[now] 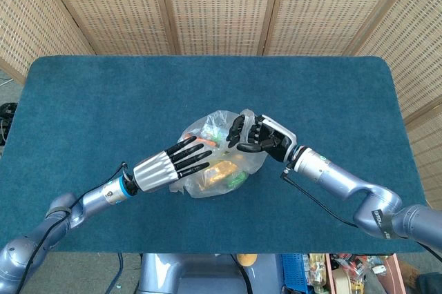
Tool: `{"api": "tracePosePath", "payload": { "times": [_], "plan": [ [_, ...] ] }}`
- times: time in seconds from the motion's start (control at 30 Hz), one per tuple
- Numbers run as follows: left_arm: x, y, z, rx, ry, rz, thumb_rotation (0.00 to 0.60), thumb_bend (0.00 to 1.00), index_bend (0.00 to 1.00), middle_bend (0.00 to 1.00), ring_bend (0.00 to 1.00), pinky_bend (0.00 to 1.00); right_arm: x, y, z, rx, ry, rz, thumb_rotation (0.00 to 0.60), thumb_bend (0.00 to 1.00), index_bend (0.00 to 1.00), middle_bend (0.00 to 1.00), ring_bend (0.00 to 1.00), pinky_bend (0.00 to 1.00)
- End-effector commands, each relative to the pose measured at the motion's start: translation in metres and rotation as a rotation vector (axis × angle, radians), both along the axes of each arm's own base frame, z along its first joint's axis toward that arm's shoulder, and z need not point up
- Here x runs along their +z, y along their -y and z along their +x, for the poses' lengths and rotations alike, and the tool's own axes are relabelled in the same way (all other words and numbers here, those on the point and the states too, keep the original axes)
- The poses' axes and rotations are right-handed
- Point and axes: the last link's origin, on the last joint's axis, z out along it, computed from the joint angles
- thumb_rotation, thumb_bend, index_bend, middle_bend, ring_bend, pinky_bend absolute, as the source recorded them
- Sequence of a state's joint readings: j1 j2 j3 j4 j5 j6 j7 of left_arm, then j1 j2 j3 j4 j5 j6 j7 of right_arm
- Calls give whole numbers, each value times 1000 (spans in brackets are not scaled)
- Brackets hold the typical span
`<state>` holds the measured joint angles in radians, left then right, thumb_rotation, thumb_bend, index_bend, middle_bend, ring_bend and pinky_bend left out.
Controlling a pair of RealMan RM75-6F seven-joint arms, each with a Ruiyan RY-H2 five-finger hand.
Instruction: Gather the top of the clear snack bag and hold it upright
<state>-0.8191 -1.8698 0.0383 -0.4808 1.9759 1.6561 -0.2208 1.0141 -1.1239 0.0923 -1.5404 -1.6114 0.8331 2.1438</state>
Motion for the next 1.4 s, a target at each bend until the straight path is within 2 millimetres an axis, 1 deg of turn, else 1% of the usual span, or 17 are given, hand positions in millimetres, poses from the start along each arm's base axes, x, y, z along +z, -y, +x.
{"api": "tracePosePath", "payload": {
  "times": [0.03, 0.2, 0.3, 0.37, 0.57, 0.67, 0.87, 1.03, 1.17, 1.4],
  "plan": [
    [-6, 0, 5, -1, 3, -8, 600, 215, 190, 0, 0, 0, 0, 0, 0, -2, 3, 1, 600, 0, 480, 534, 395, 370],
    [-14, -2, 12, 1, 7, -3, 600, 241, 251, 0, 0, 0, 2, 1, 0, -3, -1, -1, 600, 0, 480, 534, 396, 370],
    [-18, -3, 16, 0, 13, -1, 600, 267, 333, 0, 0, 0, 2, 1, 0, -2, 0, 1, 600, 0, 481, 534, 396, 370],
    [-21, -3, 18, 4, 18, -4, 600, 285, 412, 0, 0, 0, 2, 0, 0, 0, 0, 1, 600, 0, 481, 534, 397, 370],
    [-28, -2, 22, 20, 44, -3, 600, 336, 567, 0, 0, 0, 4, -1, 0, 1, -1, 2, 600, 0, 484, 534, 398, 370],
    [-29, -3, 26, 39, 84, 4, 600, 376, 618, 0, 0, 0, 4, -1, 0, 2, -4, 2, 600, 0, 485, 534, 398, 370],
    [-30, -4, 33, 75, 163, -10, 600, 379, 713, 0, 0, 0, 5, -2, 0, 3, -2, 4, 600, 0, 485, 534, 399, 370],
    [-24, -4, 33, 103, 250, -24, 600, 385, 728, 0, 0, 0, 5, -2, -2, -1, -3, 3, 600, 0, 486, 534, 399, 370],
    [-18, -5, 30, 164, 355, -61, 600, 388, 734, 0, 0, 0, 6, -2, -3, -5, -2, 1, 600, 0, 487, 534, 399, 369],
    [-1, -11, 23, 291, 625, -150, 600, 394, 735, 0, 0, 0, 7, -2, -3, -5, -4, -1, 600, 0, 488, 534, 399, 370]
  ]
}}
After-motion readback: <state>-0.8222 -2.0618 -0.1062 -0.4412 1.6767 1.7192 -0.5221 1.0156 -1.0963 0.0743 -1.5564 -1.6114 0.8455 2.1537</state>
